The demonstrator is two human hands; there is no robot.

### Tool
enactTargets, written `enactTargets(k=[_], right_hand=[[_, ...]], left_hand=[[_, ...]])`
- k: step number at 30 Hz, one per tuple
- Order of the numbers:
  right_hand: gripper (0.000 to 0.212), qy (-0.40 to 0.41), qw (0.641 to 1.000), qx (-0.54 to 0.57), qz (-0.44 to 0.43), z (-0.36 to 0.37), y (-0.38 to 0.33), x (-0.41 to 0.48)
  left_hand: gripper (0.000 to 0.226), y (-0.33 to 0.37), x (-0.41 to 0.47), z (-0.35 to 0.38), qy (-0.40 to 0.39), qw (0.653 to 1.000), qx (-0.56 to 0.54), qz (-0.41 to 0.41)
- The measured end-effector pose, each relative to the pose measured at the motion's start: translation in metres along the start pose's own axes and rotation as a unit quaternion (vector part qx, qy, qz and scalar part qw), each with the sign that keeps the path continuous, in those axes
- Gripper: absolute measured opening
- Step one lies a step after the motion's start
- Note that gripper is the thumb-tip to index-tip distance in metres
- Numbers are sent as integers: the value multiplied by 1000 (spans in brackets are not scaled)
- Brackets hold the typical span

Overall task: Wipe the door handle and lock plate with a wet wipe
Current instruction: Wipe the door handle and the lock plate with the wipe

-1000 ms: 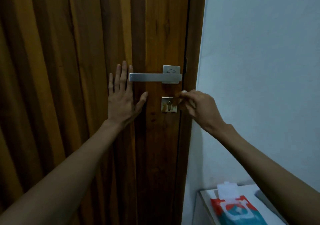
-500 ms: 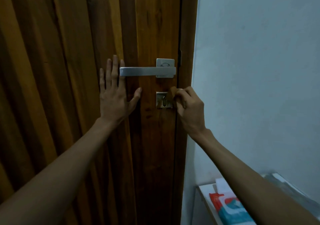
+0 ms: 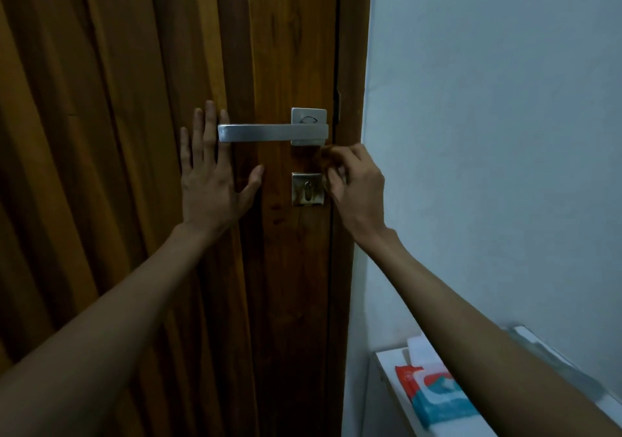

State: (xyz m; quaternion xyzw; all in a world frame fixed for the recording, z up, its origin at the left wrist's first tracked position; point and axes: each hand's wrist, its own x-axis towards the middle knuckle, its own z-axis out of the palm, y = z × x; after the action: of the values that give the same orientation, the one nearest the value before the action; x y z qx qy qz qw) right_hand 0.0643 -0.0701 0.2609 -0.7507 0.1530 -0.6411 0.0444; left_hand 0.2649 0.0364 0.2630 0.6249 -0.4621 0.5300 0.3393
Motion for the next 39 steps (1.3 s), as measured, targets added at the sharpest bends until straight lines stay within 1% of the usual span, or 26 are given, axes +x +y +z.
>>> enactTargets(k=[2, 4, 7, 9, 12, 15, 18, 20, 24, 28, 31, 33, 35, 37, 39], right_hand=[[18, 14, 1000, -3, -19, 2, 1, 1], [20, 15, 998, -43, -44, 6, 8, -7], [41, -16, 988, -125, -87, 16, 21, -26], [55, -38, 983, -150, -97, 18, 24, -40], [63, -59, 981, -166, -77, 21, 16, -57], [67, -101, 979, -177, -17, 27, 7, -82], [63, -149, 970, -191, 1, 31, 8, -110], [61, -159, 971, -177, 11, 31, 9, -116], [71, -143, 980, -135, 19, 29, 2, -93], [70, -123, 986, -111, 25, 31, -3, -67], [69, -127, 986, -96, 44, 35, -5, -87], [66, -125, 986, -102, 29, 34, -2, -110], [62, -112, 987, -114, -12, 27, 8, -118], [53, -90, 988, -118, -42, 17, 17, -109], [45, -91, 985, -130, -68, 10, 23, -93]], left_hand=[[84, 0, 0, 0, 0, 1000, 0, -1], [84, 0, 0, 0, -7, 1000, -4, -2], [84, 0, 0, 0, -5, 1000, 1, 0], [84, -1, 0, 0, -1, 1000, 1, 2], [84, 0, 0, 2, 2, 1000, 4, 1], [84, 0, -1, 2, 0, 1000, 9, -4], [84, -1, 0, 1, -2, 1000, 8, 0], [84, 0, 0, 0, -3, 1000, 6, 2], [85, 0, 0, 0, -10, 1000, 7, 0], [85, 0, 0, 1, -9, 1000, 5, -4], [84, -1, 0, 1, -5, 1000, 5, 0], [84, -2, 0, 1, -6, 1000, 2, 1], [85, -2, -1, 1, -10, 1000, -2, 2], [85, -2, -1, 0, -13, 1000, -1, 1], [85, -1, -1, 0, -18, 1000, 0, -2]])
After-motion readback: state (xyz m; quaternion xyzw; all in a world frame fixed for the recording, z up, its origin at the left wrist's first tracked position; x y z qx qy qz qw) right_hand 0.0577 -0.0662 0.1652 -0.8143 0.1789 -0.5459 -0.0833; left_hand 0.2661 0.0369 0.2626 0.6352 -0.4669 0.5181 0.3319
